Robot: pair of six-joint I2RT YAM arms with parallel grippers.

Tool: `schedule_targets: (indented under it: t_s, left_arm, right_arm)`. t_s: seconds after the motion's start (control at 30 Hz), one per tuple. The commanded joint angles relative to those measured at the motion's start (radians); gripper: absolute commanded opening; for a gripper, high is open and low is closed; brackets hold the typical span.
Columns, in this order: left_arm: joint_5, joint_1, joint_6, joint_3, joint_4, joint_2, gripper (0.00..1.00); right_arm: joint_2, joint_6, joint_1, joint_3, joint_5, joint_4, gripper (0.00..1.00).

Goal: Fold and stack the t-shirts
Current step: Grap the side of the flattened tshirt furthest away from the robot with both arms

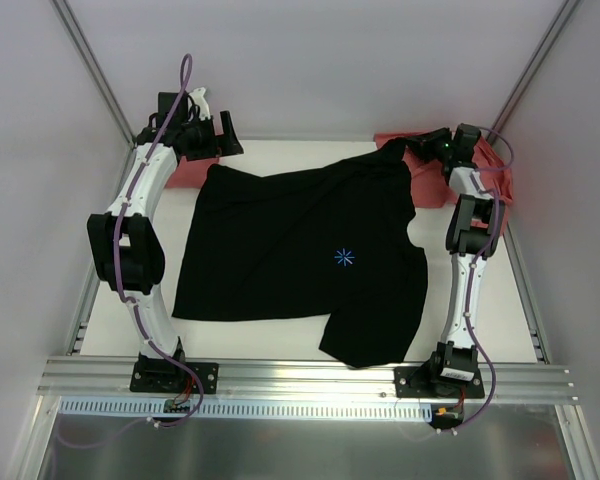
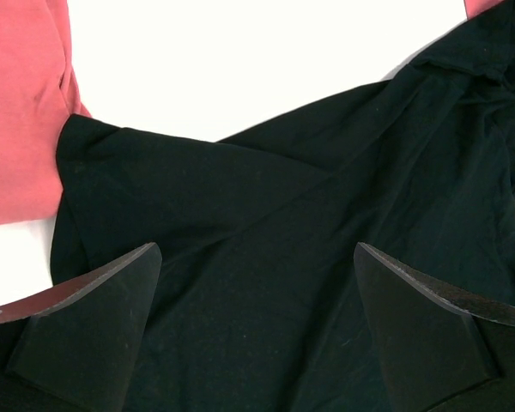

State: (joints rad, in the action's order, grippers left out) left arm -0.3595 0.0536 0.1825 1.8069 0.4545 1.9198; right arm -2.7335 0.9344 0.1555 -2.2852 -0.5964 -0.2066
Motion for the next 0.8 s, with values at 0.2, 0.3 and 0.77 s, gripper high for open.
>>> schedule_targets:
  t_s: [0.2,0.3,0.77]
  left_arm:
    - [-0.010,0.008,-0.035,0.009,-0.005,-0.036,0.98]
    - [-0.035,0.008,-0.023,0.011,-0.017,-0.021,0.88]
    - [0.318,0.014,-0.052,0.300,0.282,0.283,0.70]
  right_arm:
    - [0.012,0.038,-0.010,-0.022,-0.037,-0.079,0.00]
    - [0.034,0.021,-0.010,-0.013,-0.049,-0.063,0.00]
    - [0.195,-0.029,0.003,0.136,-0.137,-0.044,0.00]
